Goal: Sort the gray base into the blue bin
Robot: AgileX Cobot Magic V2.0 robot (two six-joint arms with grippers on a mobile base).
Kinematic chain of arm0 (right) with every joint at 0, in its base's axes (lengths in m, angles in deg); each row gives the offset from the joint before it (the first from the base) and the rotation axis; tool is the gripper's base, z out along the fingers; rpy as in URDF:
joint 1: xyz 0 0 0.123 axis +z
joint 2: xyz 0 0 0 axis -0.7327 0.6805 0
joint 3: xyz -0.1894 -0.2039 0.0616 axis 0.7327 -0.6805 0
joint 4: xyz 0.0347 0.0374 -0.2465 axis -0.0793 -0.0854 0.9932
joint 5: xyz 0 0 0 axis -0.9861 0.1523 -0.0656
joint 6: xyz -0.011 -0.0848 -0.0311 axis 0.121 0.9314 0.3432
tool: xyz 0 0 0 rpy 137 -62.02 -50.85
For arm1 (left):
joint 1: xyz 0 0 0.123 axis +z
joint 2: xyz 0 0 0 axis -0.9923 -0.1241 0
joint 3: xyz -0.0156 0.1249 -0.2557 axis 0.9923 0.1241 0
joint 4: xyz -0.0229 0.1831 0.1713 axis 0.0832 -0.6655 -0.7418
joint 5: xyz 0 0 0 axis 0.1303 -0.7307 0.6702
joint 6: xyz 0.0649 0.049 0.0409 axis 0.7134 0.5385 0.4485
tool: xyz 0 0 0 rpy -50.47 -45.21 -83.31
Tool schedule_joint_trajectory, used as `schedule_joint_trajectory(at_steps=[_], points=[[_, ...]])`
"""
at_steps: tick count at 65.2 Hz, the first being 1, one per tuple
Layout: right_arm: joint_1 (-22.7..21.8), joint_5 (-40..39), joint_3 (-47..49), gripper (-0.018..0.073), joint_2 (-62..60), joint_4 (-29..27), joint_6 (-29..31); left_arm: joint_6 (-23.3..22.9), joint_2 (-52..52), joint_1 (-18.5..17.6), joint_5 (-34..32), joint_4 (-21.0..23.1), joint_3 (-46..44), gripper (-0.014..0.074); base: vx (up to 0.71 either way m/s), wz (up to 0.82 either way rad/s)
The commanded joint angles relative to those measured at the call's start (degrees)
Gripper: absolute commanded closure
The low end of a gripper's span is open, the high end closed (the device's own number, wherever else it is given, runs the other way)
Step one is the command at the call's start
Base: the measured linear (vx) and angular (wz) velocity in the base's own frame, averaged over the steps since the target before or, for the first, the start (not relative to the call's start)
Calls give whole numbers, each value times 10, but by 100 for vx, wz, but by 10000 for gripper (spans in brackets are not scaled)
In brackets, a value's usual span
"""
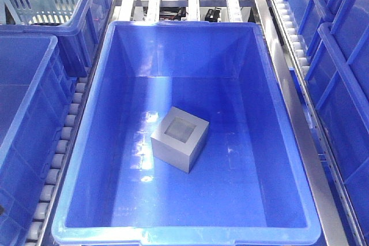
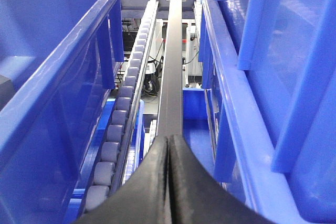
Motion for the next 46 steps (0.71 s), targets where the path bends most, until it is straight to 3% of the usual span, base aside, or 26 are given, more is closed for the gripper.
schedule_joint_trajectory(at_steps=[1,16,46], points=[[-3,-43,-8,568,-7,4,3,-1,-6,-4,-38,2,-15,307,0,0],[-3,-43,-8,568,-7,4,3,-1,-6,-4,-37,2,-15,605,0,0],[-3,-43,-8,568,-7,4,3,-1,-6,-4,-19,2,-15,603,0,0]])
